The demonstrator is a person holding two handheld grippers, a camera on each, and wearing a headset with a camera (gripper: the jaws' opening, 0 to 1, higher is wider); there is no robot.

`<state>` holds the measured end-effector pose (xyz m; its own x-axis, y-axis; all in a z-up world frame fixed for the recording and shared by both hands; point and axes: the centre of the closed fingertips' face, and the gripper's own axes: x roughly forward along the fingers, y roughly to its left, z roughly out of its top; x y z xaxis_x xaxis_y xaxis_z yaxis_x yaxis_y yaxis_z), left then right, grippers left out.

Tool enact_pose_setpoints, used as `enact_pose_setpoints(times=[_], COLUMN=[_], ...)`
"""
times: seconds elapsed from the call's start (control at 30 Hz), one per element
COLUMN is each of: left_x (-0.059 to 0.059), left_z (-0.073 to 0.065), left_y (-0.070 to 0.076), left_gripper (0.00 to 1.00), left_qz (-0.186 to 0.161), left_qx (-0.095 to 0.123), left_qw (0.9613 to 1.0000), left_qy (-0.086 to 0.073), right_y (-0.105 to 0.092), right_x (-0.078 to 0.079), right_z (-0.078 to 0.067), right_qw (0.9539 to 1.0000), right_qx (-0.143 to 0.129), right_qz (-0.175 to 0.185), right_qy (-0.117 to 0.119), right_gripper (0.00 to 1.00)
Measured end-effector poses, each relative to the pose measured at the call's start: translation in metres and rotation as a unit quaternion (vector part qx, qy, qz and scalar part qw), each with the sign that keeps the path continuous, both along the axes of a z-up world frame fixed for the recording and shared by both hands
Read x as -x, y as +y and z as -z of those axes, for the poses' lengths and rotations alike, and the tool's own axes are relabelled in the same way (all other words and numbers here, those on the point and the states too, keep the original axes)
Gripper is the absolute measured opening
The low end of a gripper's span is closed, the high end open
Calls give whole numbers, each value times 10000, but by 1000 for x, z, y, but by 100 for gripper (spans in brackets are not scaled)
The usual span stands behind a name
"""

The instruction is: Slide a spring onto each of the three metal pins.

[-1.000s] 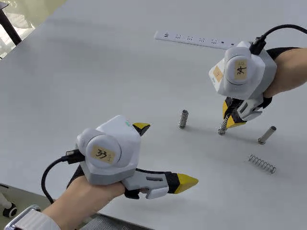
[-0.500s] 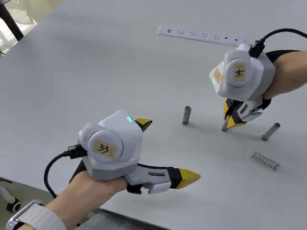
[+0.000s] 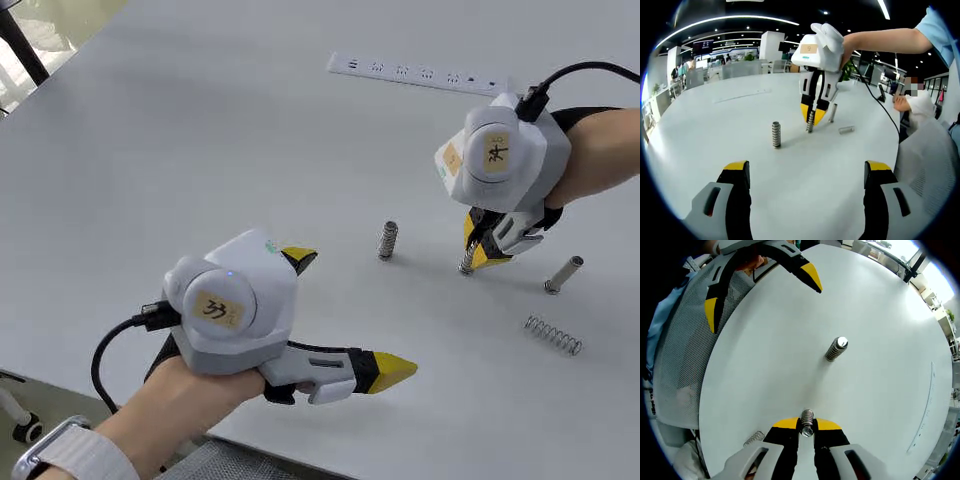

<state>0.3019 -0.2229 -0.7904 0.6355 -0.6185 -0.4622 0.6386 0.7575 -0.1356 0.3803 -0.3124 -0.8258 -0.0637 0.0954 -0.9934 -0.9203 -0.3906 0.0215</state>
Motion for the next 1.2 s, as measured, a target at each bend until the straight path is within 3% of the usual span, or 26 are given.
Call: enact_pose_setpoints(times=[0.27,0.43,0.6,0.73,0.87,1.2], left_x=[2,3,4,4,4,3], left_z=[0,2,2,2,2,1], left_y=[-1,-2,-2,-3,-3,-4], left_gripper=[94,94,94,94,94,94], left_qz=[32,53,68,82,89,126], left_qx=[0,-2,-4,-3,-2,-25], left_qw=[10000,10000,10000,10000,10000,9999], left_qy=[16,28,39,39,29,26], right_y=[-3,-5,-4,-2,1,5], right_x=[-1,-2,-4,0,7,9], right_z=[3,7,9,8,5,0], right_qw=[10000,10000,9999,9991,9976,9938], right_qx=[62,79,-29,-131,-305,-614], right_qz=[8,22,131,333,526,871], right_qy=[18,32,56,212,323,300], right_gripper=[8,16,33,39,55,92])
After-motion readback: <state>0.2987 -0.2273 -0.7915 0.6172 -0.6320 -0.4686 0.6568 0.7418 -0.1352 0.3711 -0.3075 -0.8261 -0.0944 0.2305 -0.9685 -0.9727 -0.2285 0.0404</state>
